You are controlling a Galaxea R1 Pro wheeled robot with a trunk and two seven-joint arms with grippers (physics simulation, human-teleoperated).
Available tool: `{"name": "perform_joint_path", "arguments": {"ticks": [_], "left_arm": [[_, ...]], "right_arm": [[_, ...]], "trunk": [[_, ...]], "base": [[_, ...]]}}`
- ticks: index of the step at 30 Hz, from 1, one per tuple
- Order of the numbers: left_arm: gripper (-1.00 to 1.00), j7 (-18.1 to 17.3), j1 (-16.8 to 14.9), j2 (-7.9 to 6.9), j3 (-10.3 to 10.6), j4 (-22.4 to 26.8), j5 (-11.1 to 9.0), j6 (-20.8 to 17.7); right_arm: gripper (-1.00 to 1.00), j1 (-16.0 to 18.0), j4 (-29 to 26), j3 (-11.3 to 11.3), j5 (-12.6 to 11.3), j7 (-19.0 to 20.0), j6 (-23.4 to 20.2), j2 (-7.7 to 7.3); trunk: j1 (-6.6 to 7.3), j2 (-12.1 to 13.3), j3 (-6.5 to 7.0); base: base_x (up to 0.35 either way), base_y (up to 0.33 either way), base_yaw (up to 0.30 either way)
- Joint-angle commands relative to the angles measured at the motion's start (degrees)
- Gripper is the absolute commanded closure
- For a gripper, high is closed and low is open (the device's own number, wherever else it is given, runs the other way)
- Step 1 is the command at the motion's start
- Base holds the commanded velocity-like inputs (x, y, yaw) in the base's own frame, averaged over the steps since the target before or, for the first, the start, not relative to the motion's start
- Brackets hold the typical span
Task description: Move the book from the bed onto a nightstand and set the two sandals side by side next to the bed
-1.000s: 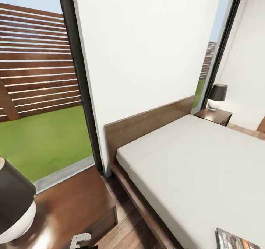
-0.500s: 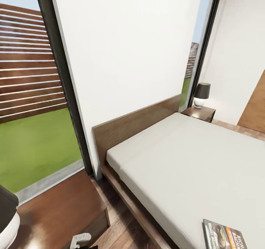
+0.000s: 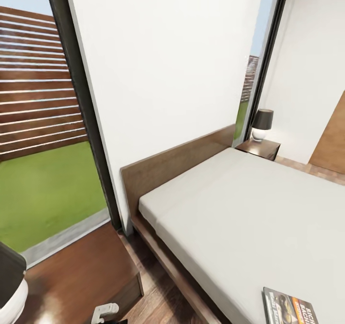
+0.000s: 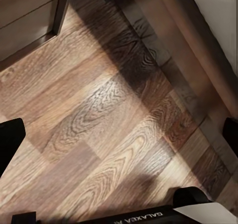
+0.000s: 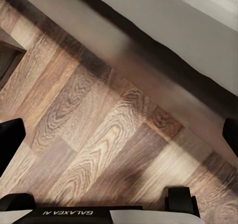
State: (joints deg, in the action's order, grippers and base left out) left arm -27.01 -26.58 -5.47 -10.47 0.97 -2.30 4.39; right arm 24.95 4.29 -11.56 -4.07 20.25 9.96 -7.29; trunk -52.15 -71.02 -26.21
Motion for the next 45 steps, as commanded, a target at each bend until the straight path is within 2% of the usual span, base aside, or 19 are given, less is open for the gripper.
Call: {"name": "perform_joint_path", "arguments": {"ticks": [1, 10, 13, 15, 16, 20, 23, 25, 29, 41, 45], "left_arm": [[-1.0, -0.23, -0.05, -0.01, -0.07, -0.09, -0.23, 0.09], [-1.0, -0.23, -0.05, -0.04, -0.07, -0.09, -0.25, 0.09], [-1.0, -0.23, -0.05, -0.01, -0.07, -0.09, -0.25, 0.09], [-1.0, -0.23, -0.05, -0.03, -0.07, -0.09, -0.25, 0.09], [-1.0, -0.23, -0.05, -0.03, -0.07, -0.09, -0.25, 0.09], [-1.0, -0.23, -0.05, -0.04, -0.07, -0.09, -0.25, 0.09], [-1.0, -0.23, -0.05, -0.04, -0.07, -0.09, -0.23, 0.09], [-1.0, -0.23, -0.05, -0.02, -0.07, -0.09, -0.23, 0.09], [-1.0, -0.23, -0.05, -0.02, -0.07, -0.09, -0.21, 0.09], [-1.0, -0.54, -0.05, -0.01, -0.03, -0.09, -0.02, 0.09], [-1.0, -0.7, -0.05, 0.82, 0.29, 0.0, 0.29, 0.16]], "right_arm": [[-1.0, 0.1, 0.28, -0.13, -0.42, 0.37, 0.32, -0.02], [-1.0, 0.1, 0.28, -0.13, -0.3, 0.5, 0.32, -0.04], [-1.0, 0.1, 0.28, -0.13, -0.26, 1.58, 0.32, -0.15], [-1.0, 0.1, 0.28, -0.13, -0.29, 4.3, 0.32, -0.21], [-1.0, 0.1, 0.28, -0.13, -0.32, 7.27, 0.32, -0.4], [-1.0, 0.1, 0.28, -0.15, -0.72, 22.82, 0.21, -3.66], [-1.0, 0.1, 0.28, -0.23, -0.9, 29.13, 0.12, -5.41], [-1.0, 0.1, 0.28, -0.28, -0.98, 31.07, 0.08, -6.22], [-1.0, 0.1, 0.28, -0.38, -1.02, 32.07, 0.13, -6.7], [-1.0, 0.1, 0.28, -0.47, -1.03, 32.13, 0.18, -6.78], [-1.0, 0.1, 0.28, -0.52, -1.03, 32.19, 0.17, -6.84]], "trunk": [[0.23, 0.38, 0.13], [2.2, 3.99, 1.74], [2.86, 5.19, 2.28], [3.3, 5.99, 2.64], [3.52, 6.39, 2.82], [4.4, 8.0, 3.54], [5.06, 9.2, 4.08], [5.5, 10.0, 4.43], [6.38, 11.61, 5.15], [9.01, 16.42, 7.31], [9.89, 18.03, 8.03]], "base": [[0.0, 0.0, 0.0], [0.0, 0.0, 0.0], [0.0, 0.0, 0.0], [0.0, 0.0, 0.0], [0.0, 0.0, 0.0], [0.0, 0.0, 0.0], [0.0, 0.0, 0.0], [0.0, 0.0, 0.0], [0.0, 0.0, 0.0], [0.0, 0.0, 0.0], [0.0, 0.0, 0.0]]}}
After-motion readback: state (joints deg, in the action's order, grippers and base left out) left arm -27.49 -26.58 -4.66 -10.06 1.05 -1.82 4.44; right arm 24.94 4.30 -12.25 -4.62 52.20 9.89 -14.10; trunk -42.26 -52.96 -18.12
